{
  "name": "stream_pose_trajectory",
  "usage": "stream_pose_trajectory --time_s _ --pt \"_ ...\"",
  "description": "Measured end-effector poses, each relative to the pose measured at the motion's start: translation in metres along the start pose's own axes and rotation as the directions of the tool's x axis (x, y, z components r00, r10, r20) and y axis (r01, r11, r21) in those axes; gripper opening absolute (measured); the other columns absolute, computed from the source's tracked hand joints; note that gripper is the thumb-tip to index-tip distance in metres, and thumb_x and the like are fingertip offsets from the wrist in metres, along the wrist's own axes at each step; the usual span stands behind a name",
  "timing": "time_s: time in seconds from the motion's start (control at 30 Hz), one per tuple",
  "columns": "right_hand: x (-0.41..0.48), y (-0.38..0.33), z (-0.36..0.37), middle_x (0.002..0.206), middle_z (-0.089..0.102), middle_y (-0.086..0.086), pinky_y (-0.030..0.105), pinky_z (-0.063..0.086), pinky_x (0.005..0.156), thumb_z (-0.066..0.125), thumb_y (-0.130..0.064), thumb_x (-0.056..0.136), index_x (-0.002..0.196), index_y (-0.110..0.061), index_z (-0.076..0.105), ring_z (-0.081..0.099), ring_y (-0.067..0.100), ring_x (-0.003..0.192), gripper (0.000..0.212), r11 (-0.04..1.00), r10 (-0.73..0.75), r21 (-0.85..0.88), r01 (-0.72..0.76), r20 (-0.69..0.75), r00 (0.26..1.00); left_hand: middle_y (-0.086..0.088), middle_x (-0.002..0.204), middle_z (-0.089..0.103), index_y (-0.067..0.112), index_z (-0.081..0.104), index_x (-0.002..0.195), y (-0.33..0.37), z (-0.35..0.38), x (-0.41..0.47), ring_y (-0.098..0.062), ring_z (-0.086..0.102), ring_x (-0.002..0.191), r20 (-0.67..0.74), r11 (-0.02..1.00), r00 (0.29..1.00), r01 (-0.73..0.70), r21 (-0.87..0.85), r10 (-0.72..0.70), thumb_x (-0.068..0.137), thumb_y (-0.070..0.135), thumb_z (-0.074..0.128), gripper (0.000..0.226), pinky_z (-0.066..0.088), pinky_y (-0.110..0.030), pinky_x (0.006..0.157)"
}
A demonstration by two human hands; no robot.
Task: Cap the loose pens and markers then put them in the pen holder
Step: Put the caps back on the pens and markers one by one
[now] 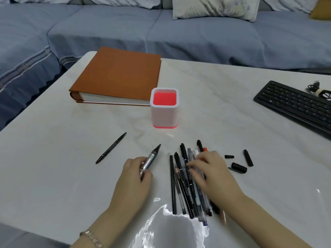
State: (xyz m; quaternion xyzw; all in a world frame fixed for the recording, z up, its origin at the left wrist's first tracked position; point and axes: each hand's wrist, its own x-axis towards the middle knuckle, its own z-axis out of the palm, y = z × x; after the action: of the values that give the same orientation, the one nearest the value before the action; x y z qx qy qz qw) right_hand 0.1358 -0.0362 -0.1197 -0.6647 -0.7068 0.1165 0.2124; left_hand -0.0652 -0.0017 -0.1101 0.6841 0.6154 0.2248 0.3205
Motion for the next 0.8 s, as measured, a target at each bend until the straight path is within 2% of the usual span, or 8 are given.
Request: stream_pose_trajectory --time_s 0.1,0.23,0.37,0.53,0.57,0.63,0.7,0.8 --pt "-0.009 0.034 -0.018 0.086 0.063 0.007 0.031 0.04 0.078 0.069 -0.004 0.075 0.089 -0.012 0.071 0.056 0.029 0.086 0.016 0.981 0.185 -0.042 -0.189 -0.077 0.98 0.012 0.095 0.053 0.031 0.052 0.101 0.014 0.008 -0.01 0.011 0.047 0.082 0.05 0.998 0.998 -0.033 -0.062 0.036 0.088 0.014 0.046 0.022 0.035 0.0 0.068" --pt "-0.019 0.068 -0.033 0.105 0.061 0.012 0.035 0.038 0.088 0.064 -0.013 0.082 0.104 -0.009 0.067 0.049 0.032 0.104 0.023 0.908 0.408 -0.101 -0.407 -0.013 0.913 0.011 0.084 0.057 0.034 0.056 0.098 0.024 0.017 -0.014 0.006 0.05 0.068 0.101 0.993 0.994 -0.022 -0.119 0.034 0.089 0.023 0.049 0.016 0.038 -0.009 0.061" --pt "-0.028 0.077 -0.031 0.107 0.058 0.007 0.031 0.037 0.087 0.06 -0.024 0.086 0.105 -0.012 0.064 0.045 0.026 0.106 0.023 0.899 0.424 -0.155 -0.41 0.071 0.903 0.009 0.08 0.058 0.034 0.057 0.095 0.029 0.023 -0.012 0.008 0.05 0.065 0.101 0.989 0.995 -0.004 -0.148 0.019 0.089 0.022 0.051 0.015 0.038 -0.006 0.059" --pt "-0.029 0.071 -0.035 0.091 0.061 0.001 0.027 0.036 0.069 0.061 -0.024 0.084 0.09 -0.017 0.057 0.051 0.019 0.09 0.01 0.883 0.466 0.045 -0.467 0.032 0.884 0.008 0.077 0.058 0.029 0.059 0.097 0.029 0.024 -0.011 0.0 0.051 0.065 0.049 0.998 0.998 -0.024 -0.062 0.027 0.089 0.02 0.049 0.016 0.04 -0.01 0.067" --pt "-0.029 0.069 -0.035 0.089 0.062 -0.001 0.027 0.036 0.067 0.062 -0.025 0.084 0.089 -0.018 0.055 0.053 0.018 0.087 0.01 0.877 0.471 0.087 -0.472 0.032 0.882 0.008 0.072 0.056 0.027 0.059 0.097 0.027 0.024 -0.011 -0.003 0.052 0.064 0.0 1.0 1.0 -0.019 -0.016 0.019 0.09 0.018 0.048 0.016 0.041 -0.014 0.08" --pt "-0.028 0.064 -0.036 0.089 0.062 -0.005 0.027 0.039 0.069 0.062 -0.026 0.083 0.09 -0.019 0.056 0.055 0.017 0.086 0.012 0.868 0.474 0.153 -0.472 0.029 0.88 0.007 0.068 0.053 0.025 0.057 0.095 0.021 0.022 -0.008 -0.009 0.052 0.07 -0.07 0.995 0.996 0.053 0.081 -0.047 0.091 0.016 0.043 0.017 0.025 -0.042 0.108" --pt "-0.027 0.057 -0.036 0.09 0.061 -0.009 0.027 0.041 0.071 0.062 -0.027 0.083 0.093 -0.019 0.057 0.056 0.015 0.088 0.013 0.867 0.465 0.19 -0.461 0.028 0.885 0.005 0.076 0.057 0.024 0.054 0.096 0.011 0.02 -0.004 -0.018 0.053 0.077 -0.086 0.98 0.988 0.142 0.14 -0.131 0.091 0.016 0.039 0.018 0.008 -0.053 0.112" --pt "-0.023 0.046 -0.034 0.091 0.064 -0.007 0.029 0.044 0.075 0.062 -0.027 0.083 0.093 -0.019 0.058 0.057 0.015 0.089 0.013 0.885 0.424 0.194 -0.424 0.042 0.905 0.006 0.079 0.058 0.023 0.054 0.097 -0.001 0.014 0.0 -0.017 0.053 0.076 -0.089 0.971 0.98 0.191 0.146 -0.18 0.093 0.018 0.038 0.017 0.01 -0.058 0.11"
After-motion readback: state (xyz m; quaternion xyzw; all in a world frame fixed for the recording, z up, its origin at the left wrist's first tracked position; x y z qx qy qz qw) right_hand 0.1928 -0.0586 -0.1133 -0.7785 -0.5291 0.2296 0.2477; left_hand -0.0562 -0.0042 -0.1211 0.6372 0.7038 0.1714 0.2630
